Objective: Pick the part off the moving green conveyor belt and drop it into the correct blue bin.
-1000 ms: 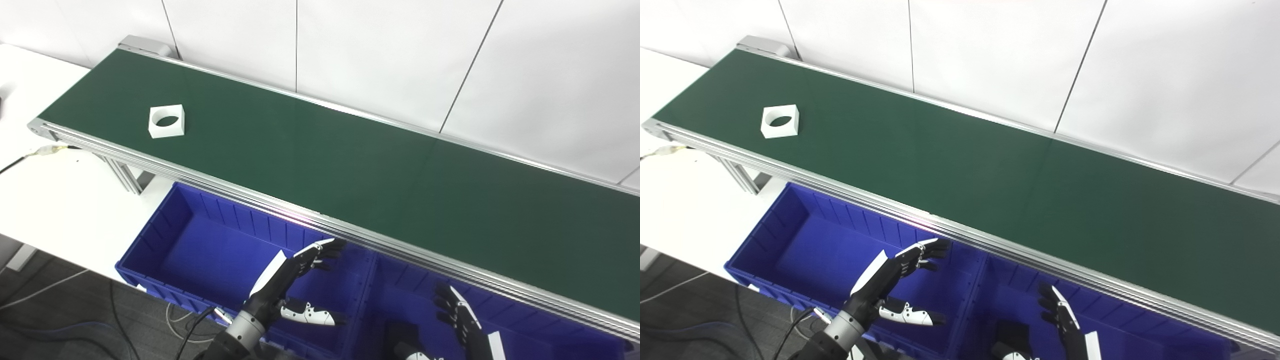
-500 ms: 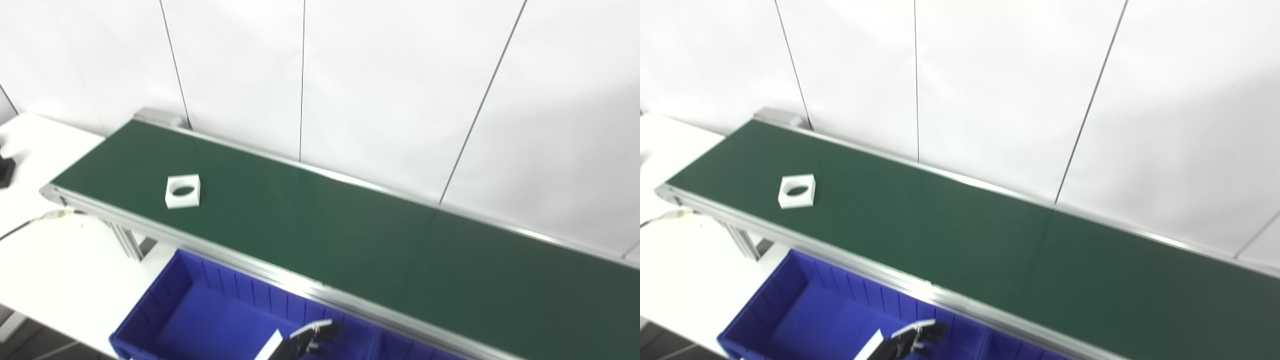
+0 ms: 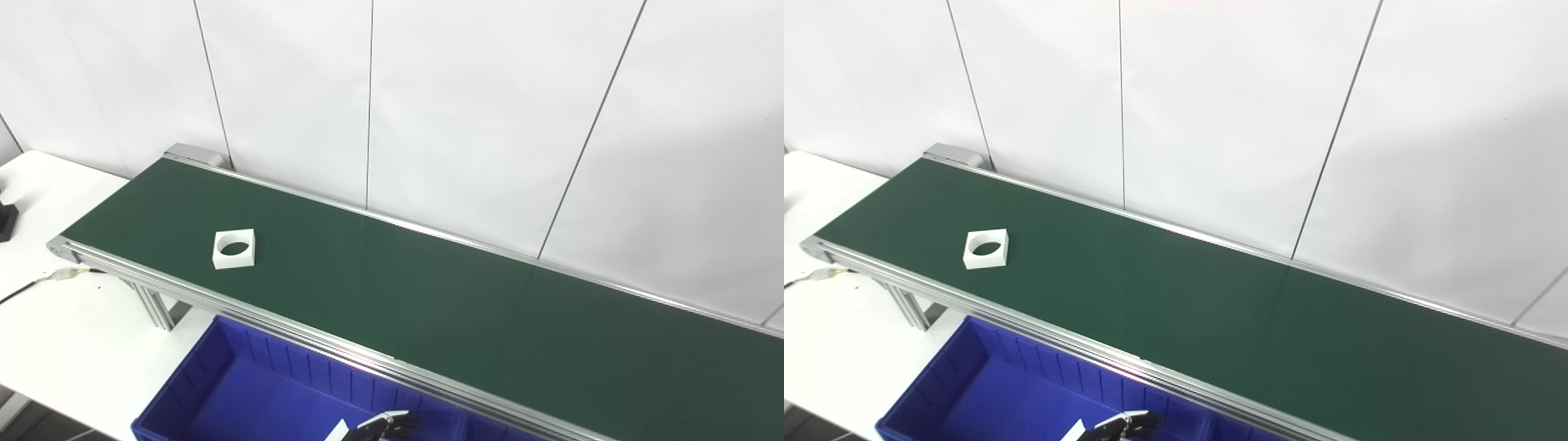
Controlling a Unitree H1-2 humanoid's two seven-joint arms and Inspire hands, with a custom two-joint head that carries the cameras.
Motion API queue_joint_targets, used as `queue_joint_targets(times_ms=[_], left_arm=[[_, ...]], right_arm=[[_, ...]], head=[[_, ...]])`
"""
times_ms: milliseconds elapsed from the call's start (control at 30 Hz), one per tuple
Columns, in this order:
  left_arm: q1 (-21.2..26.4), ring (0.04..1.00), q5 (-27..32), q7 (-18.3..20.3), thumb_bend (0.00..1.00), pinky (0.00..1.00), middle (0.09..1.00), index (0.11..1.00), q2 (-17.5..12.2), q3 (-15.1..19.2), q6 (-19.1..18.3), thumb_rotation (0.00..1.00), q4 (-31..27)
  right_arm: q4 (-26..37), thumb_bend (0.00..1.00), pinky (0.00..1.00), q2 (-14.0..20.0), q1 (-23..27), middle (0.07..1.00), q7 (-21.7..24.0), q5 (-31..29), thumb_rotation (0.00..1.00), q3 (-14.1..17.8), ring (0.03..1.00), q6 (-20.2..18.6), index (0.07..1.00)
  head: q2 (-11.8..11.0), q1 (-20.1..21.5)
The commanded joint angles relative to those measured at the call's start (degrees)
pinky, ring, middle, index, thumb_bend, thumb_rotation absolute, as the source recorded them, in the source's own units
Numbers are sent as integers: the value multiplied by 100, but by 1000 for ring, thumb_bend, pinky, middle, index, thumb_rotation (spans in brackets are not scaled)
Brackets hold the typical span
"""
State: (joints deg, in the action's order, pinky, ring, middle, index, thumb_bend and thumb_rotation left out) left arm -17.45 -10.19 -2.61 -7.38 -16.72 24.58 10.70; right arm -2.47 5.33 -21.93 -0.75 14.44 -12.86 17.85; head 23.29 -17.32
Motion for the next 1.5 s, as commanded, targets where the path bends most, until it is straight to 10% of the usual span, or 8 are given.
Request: queue_joint_targets(times_ms=[0, 600, 933, 1467], left_arm=[[70, 783, 53, -137, 890, 670, 823, 808, -25, -28, 233, 195, -115], [-174, 786, 1123, 344, 891, 680, 804, 780, 167, 396, 233, 70, -1631], [265, 800, 700, 530, 886, 704, 830, 813, -94, 932, 199, 180, -2677], [1057, 849, -488, 787, 816, 761, 875, 833, -662, 1648, -1090, 320, -3405]], right_arm=[[81, 795, 779, -59, 38, 855, -50, -27, 0, 19, 834, 264, 846], [-27, 817, 772, -32, 76, 865, -137, 268, 0, 39, 838, 310, 862], [-157, 819, 769, -39, 158, 862, -163, 233, 0, 34, 833, 417, 864], [-271, 817, 793, -94, 220, 873, -201, 273, 0, 16, 846, 438, 866]], head=[[-5, -4], [-120, -106], [-138, -134], [-226, -145]])
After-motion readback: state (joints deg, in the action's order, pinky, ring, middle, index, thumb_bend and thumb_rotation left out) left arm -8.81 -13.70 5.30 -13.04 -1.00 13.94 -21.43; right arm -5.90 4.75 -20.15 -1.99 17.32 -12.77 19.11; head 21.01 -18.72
